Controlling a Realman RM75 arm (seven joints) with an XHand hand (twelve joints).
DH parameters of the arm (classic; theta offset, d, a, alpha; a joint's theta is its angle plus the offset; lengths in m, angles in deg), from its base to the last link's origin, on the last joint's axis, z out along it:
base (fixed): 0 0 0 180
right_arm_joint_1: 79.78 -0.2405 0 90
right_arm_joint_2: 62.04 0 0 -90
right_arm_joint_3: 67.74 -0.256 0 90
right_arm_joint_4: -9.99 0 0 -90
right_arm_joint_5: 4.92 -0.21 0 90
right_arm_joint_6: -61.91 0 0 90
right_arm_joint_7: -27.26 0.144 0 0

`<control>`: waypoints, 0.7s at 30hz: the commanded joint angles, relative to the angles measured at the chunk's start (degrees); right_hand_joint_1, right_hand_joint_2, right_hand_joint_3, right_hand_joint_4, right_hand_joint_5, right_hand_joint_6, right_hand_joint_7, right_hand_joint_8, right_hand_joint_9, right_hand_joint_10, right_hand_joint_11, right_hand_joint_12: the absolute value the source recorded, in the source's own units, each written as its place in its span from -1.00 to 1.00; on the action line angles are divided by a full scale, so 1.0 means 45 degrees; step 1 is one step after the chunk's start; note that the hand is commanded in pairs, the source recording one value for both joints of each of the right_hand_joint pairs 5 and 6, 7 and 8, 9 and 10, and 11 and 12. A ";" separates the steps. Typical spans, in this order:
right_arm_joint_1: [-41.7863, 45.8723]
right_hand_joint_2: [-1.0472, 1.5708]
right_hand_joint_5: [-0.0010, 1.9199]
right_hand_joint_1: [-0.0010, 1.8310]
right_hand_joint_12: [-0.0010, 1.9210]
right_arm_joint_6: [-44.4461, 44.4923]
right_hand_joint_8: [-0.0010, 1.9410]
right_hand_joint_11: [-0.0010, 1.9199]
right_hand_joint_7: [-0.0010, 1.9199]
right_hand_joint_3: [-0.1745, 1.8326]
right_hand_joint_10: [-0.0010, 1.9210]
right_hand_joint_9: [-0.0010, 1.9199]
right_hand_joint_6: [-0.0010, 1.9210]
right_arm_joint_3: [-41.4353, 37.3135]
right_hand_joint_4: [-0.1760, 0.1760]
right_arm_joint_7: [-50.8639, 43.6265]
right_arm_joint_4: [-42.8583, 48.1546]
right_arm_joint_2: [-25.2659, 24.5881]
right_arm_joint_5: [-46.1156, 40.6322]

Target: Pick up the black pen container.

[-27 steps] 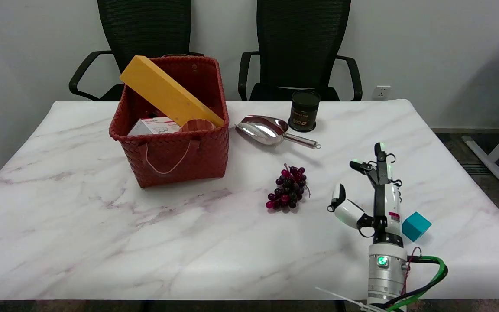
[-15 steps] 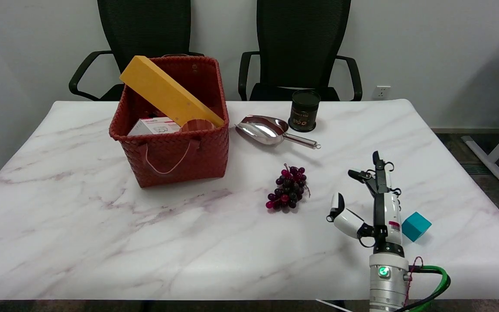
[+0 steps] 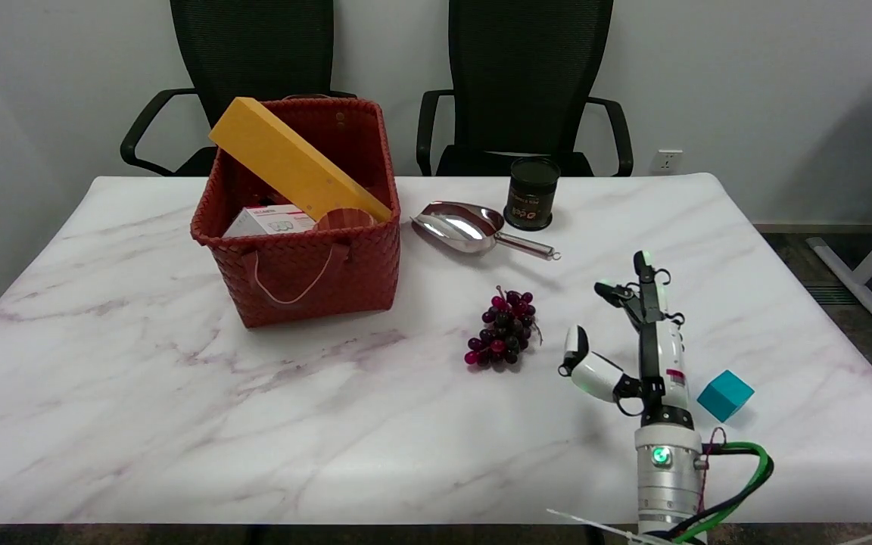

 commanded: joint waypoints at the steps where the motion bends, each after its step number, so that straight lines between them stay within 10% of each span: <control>1: -0.0677 0.10 -0.94 0.32 -0.82 -0.3928 -0.58 -0.82 -0.58 0.22 -0.54 -0.54 -0.94 -0.2695 0.00 -0.0105 0.1097 0.0592 -0.0453; 10: -0.1056 -0.02 -1.00 0.29 -1.00 -0.6817 -0.93 -1.00 -0.93 0.12 -0.95 -0.95 -1.00 -0.4710 0.00 -0.0105 0.1085 0.0590 -0.0775; 21: -0.1413 -0.10 -1.00 0.24 -1.00 -0.9741 -1.00 -1.00 -1.00 -0.28 -1.00 -1.00 -1.00 -0.6925 0.00 0.0002 0.0841 0.0606 -0.1327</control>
